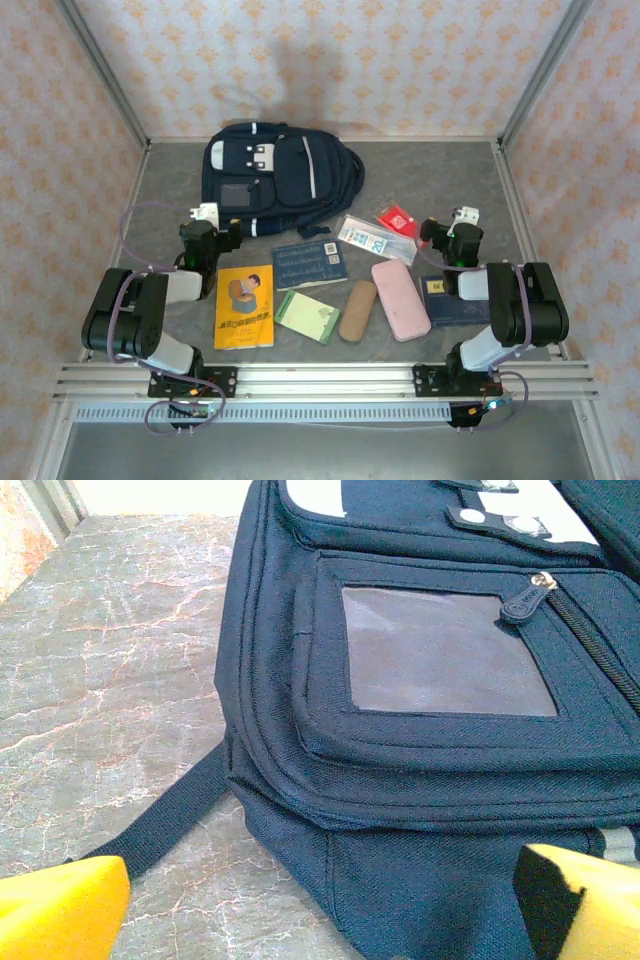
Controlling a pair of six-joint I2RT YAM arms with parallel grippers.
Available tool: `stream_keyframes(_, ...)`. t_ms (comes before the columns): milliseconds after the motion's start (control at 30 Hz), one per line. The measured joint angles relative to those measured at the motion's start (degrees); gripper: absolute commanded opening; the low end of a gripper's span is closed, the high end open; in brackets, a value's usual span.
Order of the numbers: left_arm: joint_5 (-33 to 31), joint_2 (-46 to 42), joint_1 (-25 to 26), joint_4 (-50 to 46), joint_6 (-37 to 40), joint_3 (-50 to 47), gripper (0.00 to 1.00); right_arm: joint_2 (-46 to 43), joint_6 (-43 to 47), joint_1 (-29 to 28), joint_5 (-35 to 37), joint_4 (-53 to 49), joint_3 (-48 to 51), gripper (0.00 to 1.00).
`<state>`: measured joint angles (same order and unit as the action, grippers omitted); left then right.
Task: Pack the student bag
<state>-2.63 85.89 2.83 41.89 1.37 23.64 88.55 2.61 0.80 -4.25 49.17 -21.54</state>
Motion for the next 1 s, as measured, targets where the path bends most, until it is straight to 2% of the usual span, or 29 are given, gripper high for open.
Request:
stream_keyframes(867, 0.00, 0.00, 0.00, -0.17, 0.00, 0.02, 1.00, 0.00, 0.00, 0.00, 0.00, 0.00, 0.00, 0.99)
stream_keyframes(933, -0.79, -0.44, 0.00, -3.69, -0.04, 1.42, 1.00, 0.00, 0.00, 0.00, 0.00, 0.02, 0.00, 0.99)
stream_keyframes(1000, -2.03, -1.99, 0.00, -8.66, -0.42, 3.91, 1.00, -1.36, 0.04, 0.00, -0.07, -4.09, -1.14, 0.99)
